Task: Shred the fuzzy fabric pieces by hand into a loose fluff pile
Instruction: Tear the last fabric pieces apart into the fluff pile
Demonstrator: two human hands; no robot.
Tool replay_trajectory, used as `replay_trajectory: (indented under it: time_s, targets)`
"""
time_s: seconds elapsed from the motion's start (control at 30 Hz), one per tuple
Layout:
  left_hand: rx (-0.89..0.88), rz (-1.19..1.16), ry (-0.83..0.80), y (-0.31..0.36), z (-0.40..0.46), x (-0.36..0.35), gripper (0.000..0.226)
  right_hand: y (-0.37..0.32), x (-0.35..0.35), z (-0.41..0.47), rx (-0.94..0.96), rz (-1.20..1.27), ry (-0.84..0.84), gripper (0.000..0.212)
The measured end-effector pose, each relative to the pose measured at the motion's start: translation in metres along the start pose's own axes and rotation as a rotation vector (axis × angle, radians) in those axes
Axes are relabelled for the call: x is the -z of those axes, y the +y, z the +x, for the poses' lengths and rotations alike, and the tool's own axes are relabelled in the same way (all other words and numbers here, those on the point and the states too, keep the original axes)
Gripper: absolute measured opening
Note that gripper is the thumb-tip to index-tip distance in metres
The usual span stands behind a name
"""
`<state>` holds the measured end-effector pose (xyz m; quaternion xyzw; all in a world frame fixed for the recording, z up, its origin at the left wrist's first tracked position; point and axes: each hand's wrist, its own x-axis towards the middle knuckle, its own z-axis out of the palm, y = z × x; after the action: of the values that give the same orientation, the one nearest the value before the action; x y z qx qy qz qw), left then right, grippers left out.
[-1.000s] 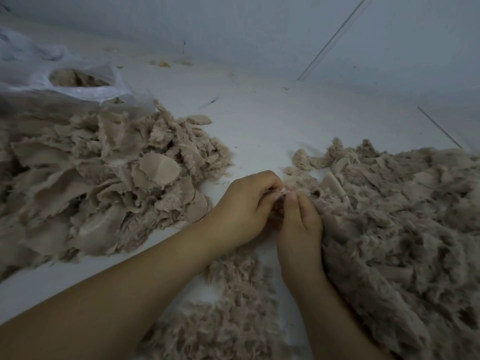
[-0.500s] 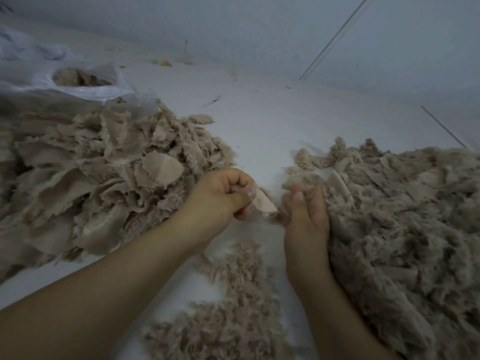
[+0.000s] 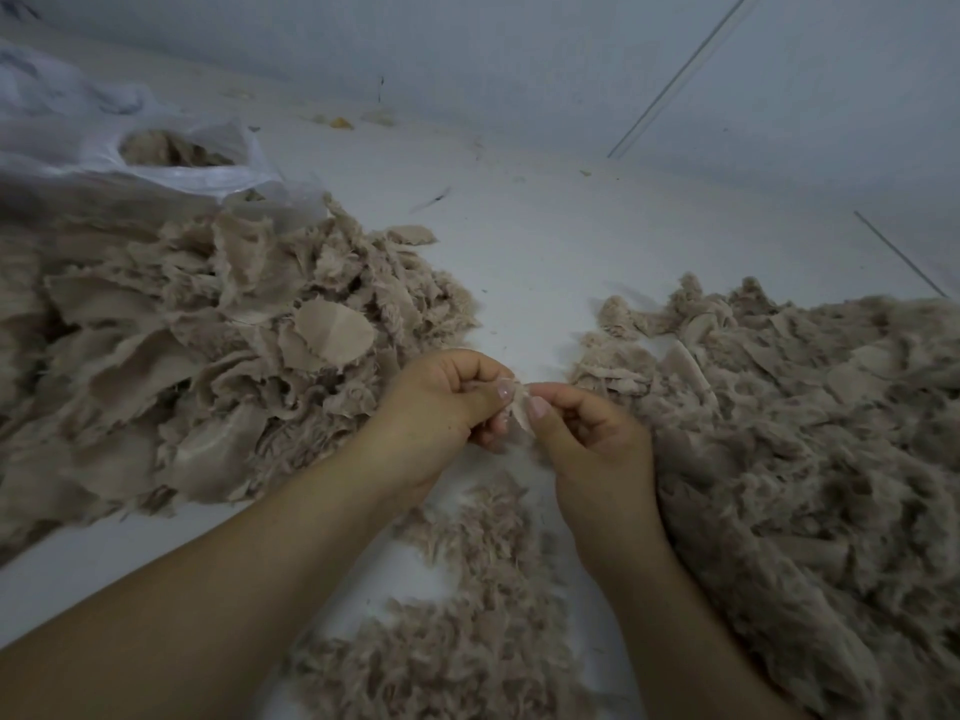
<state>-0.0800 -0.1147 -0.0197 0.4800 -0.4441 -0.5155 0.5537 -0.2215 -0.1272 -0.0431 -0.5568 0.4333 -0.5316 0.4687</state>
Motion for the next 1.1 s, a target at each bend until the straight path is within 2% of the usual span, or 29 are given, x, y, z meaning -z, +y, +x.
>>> replay_trajectory:
  time_s: [0.17, 0.33, 0.47, 0.5, 0.6, 0.63, 0.67, 0.7, 0.77, 0.83, 0.9, 1.0, 1.1]
  targets:
    - [-0.029, 0.0, -0.101, 0.004, 0.002, 0.003, 0.02, -0.001, 0.0, 0.0, 0.036, -0.062, -0.083, 0.018]
    - [-0.029, 0.005, -0.019, 0.0, 0.005, 0.01, 0.021, -0.003, 0.0, -0.001, 0.093, -0.064, -0.063, 0.037]
    - [-0.072, -0.029, 0.0, 0.001, 0.006, 0.017, 0.021, -0.003, 0.0, -0.001, 0.016, 0.027, 0.019, 0.038]
    - [-0.056, 0.007, -0.086, 0.004, 0.006, 0.022, 0.021, -0.003, 0.0, -0.001, -0.01, 0.073, 0.058, 0.033]
    - [0.14, 0.289, -0.699, 0.02, 0.0, 0.038, 0.007, -0.006, 0.0, 0.001, -0.043, 0.15, 0.109, 0.024]
    - [0.175, 0.391, -0.81, 0.022, -0.002, 0.04, 0.013, -0.006, 0.0, 0.002, -0.044, 0.151, 0.106, 0.022]
    - [0.17, 0.47, -0.799, 0.022, -0.003, 0.037, 0.017, -0.007, -0.001, 0.002, -0.044, 0.152, 0.1, 0.021]
    - [0.142, 0.513, -0.697, 0.02, -0.003, 0.033, 0.021, -0.007, -0.001, 0.001, -0.045, 0.159, 0.093, 0.021]
    - [0.071, 0.47, -0.416, 0.013, -0.001, 0.019, 0.03, -0.007, 0.0, 0.001, -0.061, 0.189, 0.075, 0.021]
    - [0.006, 0.39, -0.245, 0.006, 0.001, 0.008, 0.031, -0.007, 0.001, -0.001, -0.089, 0.226, 0.035, 0.018]
    - [-0.051, 0.377, -0.219, 0.001, 0.002, 0.002, 0.019, -0.007, 0.001, -0.002, -0.103, 0.262, -0.002, 0.015]
    - [-0.086, 0.352, -0.178, -0.003, 0.002, 0.001, 0.018, -0.009, 0.0, -0.002, -0.085, 0.285, -0.021, 0.02]
    - [-0.03, 0.144, -0.135, -0.003, 0.004, 0.003, 0.018, -0.008, 0.0, -0.003, -0.057, 0.218, 0.001, 0.03]
